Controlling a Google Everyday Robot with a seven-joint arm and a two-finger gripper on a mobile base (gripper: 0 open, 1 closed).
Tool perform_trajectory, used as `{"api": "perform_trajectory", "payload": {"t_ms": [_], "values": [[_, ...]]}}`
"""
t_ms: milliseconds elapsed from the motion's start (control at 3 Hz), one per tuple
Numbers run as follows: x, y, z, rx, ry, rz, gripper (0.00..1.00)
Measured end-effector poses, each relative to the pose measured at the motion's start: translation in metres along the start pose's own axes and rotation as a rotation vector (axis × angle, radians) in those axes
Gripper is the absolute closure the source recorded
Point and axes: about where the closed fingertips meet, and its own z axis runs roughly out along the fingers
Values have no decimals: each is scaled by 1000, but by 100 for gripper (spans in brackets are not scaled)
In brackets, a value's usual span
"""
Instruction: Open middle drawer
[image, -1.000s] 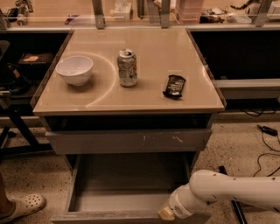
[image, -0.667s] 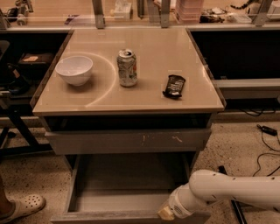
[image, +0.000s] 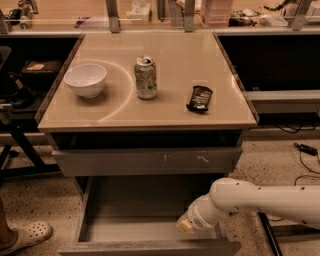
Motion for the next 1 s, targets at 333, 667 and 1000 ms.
{"api": "perform_trajectory", "payload": {"t_ms": [333,667,1000], "values": [[-1,-1,0,1,-1,-1,82],[-1,-1,0,1,-1,-1,59],[-1,-1,0,1,-1,-1,36]]}}
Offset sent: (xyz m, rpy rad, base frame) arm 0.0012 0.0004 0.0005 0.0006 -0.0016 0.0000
